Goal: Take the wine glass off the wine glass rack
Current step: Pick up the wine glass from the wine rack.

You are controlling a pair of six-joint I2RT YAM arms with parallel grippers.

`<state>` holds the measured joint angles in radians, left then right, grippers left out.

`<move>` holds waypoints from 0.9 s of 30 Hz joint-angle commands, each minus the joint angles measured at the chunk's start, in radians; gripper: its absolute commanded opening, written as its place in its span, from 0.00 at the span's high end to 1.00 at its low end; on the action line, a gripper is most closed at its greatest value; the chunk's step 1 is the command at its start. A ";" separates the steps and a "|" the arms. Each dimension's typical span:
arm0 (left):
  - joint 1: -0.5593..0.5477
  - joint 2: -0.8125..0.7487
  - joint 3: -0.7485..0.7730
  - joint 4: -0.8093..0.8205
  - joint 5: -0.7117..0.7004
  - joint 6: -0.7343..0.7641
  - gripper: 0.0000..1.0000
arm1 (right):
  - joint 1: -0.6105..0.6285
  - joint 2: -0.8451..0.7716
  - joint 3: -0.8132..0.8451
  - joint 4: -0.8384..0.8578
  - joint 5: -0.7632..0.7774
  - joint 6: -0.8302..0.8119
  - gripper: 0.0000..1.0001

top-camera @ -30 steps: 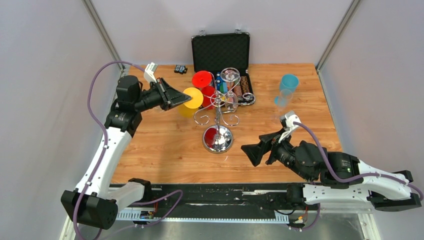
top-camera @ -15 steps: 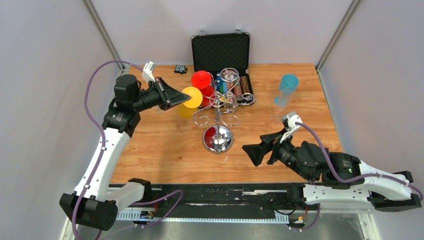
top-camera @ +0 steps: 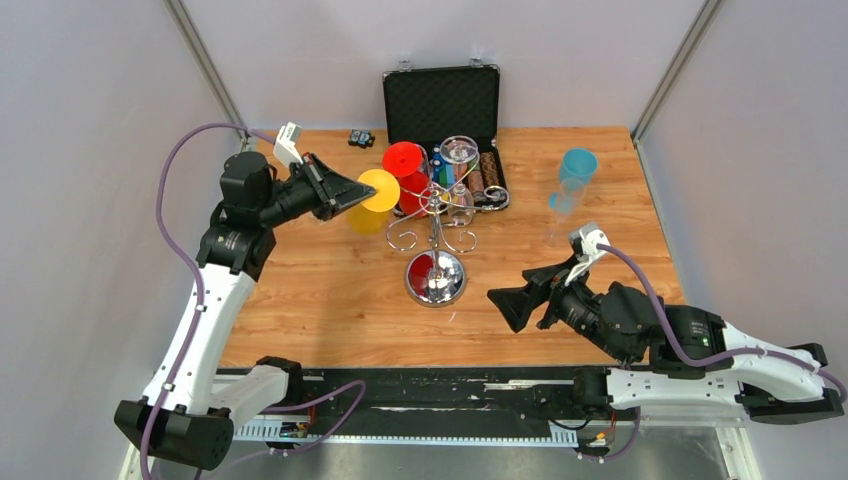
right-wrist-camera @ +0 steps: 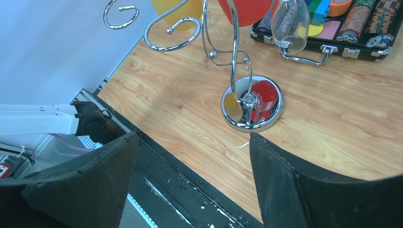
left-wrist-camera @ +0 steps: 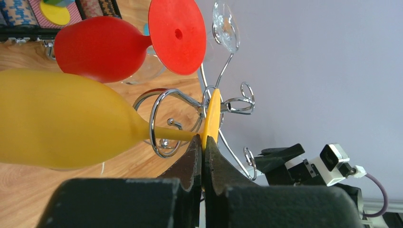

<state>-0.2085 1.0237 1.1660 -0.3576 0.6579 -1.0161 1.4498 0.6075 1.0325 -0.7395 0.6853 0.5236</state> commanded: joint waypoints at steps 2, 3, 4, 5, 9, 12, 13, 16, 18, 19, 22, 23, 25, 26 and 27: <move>-0.002 0.011 0.047 0.032 -0.013 -0.003 1.00 | -0.002 -0.021 -0.006 0.035 0.008 0.014 0.16; -0.002 0.012 0.048 0.033 -0.015 0.000 1.00 | -0.002 -0.025 -0.008 0.035 0.008 0.011 0.16; -0.002 0.015 0.051 0.033 -0.017 0.002 1.00 | -0.002 -0.029 -0.010 0.035 0.009 0.010 0.16; -0.002 0.018 0.052 0.032 -0.020 0.004 1.00 | -0.001 -0.034 -0.011 0.035 0.011 0.010 0.16; -0.002 0.030 0.080 -0.005 -0.039 0.030 1.00 | -0.001 -0.043 -0.012 0.034 0.011 0.003 0.16; 0.000 0.035 0.106 -0.032 -0.056 0.050 1.00 | -0.002 -0.049 -0.013 0.034 0.011 -0.001 0.16; 0.001 0.036 0.110 -0.037 -0.061 0.054 1.00 | -0.002 -0.052 -0.014 0.034 0.014 -0.002 0.16; 0.010 0.041 0.120 -0.042 -0.063 0.058 1.00 | -0.002 -0.054 -0.014 0.033 0.015 -0.007 0.16; 0.019 0.046 0.123 -0.043 -0.061 0.058 1.00 | -0.002 -0.054 -0.012 0.032 0.013 -0.010 0.15; 0.022 0.049 0.127 -0.042 -0.059 0.057 1.00 | -0.001 -0.055 -0.012 0.032 0.013 -0.012 0.15; 0.026 0.060 0.131 -0.035 -0.056 0.057 1.00 | -0.001 -0.062 -0.014 0.032 0.019 -0.014 0.15; 0.026 0.068 0.136 -0.033 -0.056 0.056 1.00 | -0.001 -0.064 -0.013 0.032 0.019 -0.016 0.15; 0.026 0.081 0.141 -0.025 -0.055 0.058 1.00 | -0.002 -0.068 -0.017 0.032 0.020 -0.016 0.15; 0.026 0.090 0.142 -0.009 -0.046 0.051 1.00 | -0.002 -0.070 -0.019 0.032 0.020 -0.016 0.15; 0.027 0.095 0.142 0.001 -0.039 0.046 1.00 | -0.002 -0.071 -0.021 0.032 0.023 -0.017 0.15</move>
<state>-0.1890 1.0996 1.2560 -0.4103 0.6109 -0.9813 1.4498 0.5510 1.0195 -0.7391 0.6888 0.5217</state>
